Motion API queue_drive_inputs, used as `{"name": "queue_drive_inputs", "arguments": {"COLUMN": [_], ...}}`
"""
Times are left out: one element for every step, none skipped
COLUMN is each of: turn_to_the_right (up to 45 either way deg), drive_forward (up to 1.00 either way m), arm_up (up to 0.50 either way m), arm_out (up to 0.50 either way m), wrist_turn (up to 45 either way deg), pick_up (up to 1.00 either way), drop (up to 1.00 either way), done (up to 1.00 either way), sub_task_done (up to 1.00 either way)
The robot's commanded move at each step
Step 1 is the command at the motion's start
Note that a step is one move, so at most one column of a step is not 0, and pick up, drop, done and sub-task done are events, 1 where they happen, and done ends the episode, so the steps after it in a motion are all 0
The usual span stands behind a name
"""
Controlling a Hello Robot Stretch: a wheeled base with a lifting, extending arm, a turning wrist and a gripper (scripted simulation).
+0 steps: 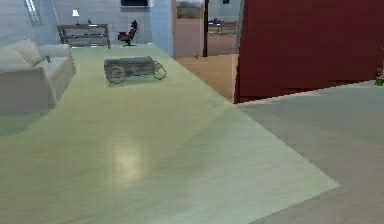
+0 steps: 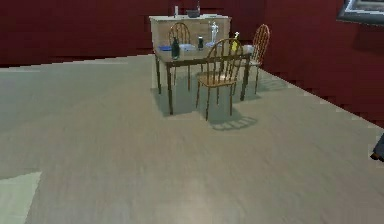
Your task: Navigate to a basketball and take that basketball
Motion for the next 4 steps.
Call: {"name": "queue_drive_inputs", "arguments": {"turn_to_the_right": [0.0, 0.0, 0.0, 24.0], "drive_forward": [1.00, 1.00, 1.00, 0.00], "arm_up": [0.00, 0.00, 0.00, 0.00], "arm_out": [0.00, 0.00, 0.00, 0.00], "wrist_turn": [0.0, 0.0, 0.0, 0.0], "pick_up": [0.00, 0.00, 0.00, 0.00], "drop": [0.00, 0.00, 0.00, 0.00], "done": [0.00, 0.00, 0.00, 0.00], "sub_task_done": [0.00, 0.00, 0.00, 0.00]}}
